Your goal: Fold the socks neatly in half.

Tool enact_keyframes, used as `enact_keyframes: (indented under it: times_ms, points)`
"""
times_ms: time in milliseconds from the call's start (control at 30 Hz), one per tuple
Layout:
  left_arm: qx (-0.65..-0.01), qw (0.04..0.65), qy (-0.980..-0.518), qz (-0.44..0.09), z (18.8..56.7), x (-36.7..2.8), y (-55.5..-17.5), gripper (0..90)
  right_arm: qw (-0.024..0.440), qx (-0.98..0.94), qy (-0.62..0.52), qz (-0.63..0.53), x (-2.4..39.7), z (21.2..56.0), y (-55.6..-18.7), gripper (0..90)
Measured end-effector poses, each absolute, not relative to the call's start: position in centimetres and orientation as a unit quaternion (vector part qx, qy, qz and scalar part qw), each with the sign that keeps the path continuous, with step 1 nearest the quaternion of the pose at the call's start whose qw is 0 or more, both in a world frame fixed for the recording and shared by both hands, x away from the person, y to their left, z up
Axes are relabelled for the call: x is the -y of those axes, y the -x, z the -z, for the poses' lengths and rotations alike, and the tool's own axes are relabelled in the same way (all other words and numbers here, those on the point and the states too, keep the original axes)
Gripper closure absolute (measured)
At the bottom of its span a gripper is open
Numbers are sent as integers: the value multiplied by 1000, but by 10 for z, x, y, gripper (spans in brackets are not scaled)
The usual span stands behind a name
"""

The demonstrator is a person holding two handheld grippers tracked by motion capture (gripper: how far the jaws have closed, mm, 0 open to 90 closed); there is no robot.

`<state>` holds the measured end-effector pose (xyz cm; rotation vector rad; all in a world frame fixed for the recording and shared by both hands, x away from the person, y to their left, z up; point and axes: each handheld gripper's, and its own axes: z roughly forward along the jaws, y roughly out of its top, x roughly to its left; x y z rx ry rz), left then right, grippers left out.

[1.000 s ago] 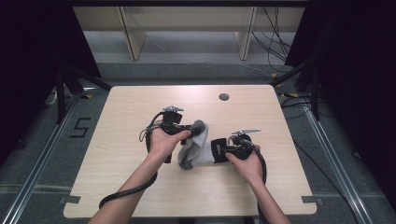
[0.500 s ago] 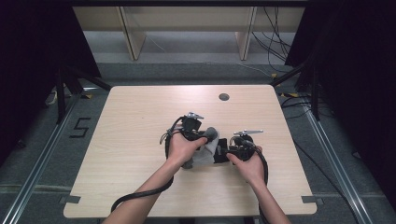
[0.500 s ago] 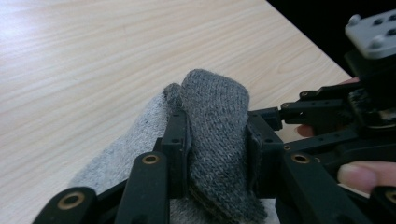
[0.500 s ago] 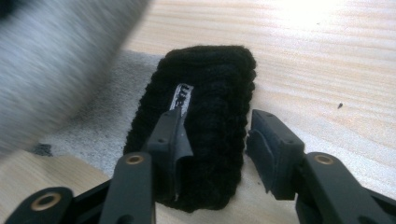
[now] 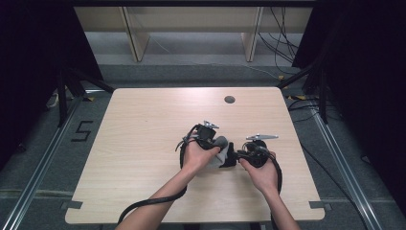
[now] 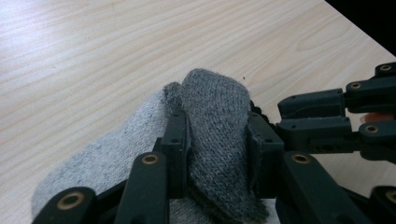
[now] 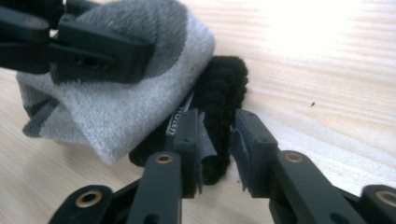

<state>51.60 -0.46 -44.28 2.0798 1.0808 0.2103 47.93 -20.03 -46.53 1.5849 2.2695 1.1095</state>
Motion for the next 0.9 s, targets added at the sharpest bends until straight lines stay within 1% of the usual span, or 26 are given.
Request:
enact_keyframes:
  times_ms: [100, 200, 300, 333, 367, 433, 467, 600, 633, 667, 700, 733, 767, 800, 833, 900]
  points:
    - [-422, 382, -817, -84, 444, 7, -516, 650, 74, -758, -532, -369, 199, 469, -480, 741]
    - [-420, 386, -816, -91, 447, 8, -515, 639, 82, -764, -523, -369, 201, 471, -481, 737]
    - [-419, 391, -814, -97, 449, 9, -514, 620, 86, -760, -530, -366, 200, 470, -479, 704]
    - [-418, 393, -813, -97, 450, 9, -513, 610, 79, -756, -535, -369, 199, 469, -478, 688]
    - [-414, 396, -814, -98, 450, 8, -513, 598, 85, -759, -528, -373, 201, 468, -479, 673]
    - [-406, 405, -814, -96, 450, 6, -512, 562, 82, -751, -537, -376, 201, 463, -476, 647]
    - [-402, 411, -812, -97, 449, 5, -511, 532, 92, -750, -536, -377, 200, 462, -476, 642]
    - [-384, 434, -809, -99, 437, -2, -507, 380, 108, -754, -517, -391, 203, 457, -477, 621]
    - [-381, 438, -808, -101, 433, -5, -506, 351, 98, -747, -534, -384, 202, 455, -476, 617]
    - [-381, 444, -804, -102, 430, -9, -504, 334, 104, -749, -526, -390, 203, 455, -477, 613]
    - [-380, 449, -802, -104, 426, -12, -503, 327, 92, -737, -547, -386, 201, 452, -475, 609]
    - [-382, 456, -797, -104, 422, -17, -502, 320, 112, -745, -526, -395, 206, 453, -478, 605]
    - [-383, 461, -794, -105, 419, -21, -501, 319, 106, -739, -540, -388, 206, 450, -476, 601]
    - [-384, 464, -791, -107, 417, -25, -500, 320, 117, -740, -532, -395, 208, 449, -477, 599]
    - [-383, 464, -792, -107, 415, -30, -500, 321, 114, -736, -535, -399, 210, 446, -477, 597]
    - [-387, 460, -793, -95, 414, -37, -499, 326, 127, -736, -530, -401, 213, 442, -477, 594]
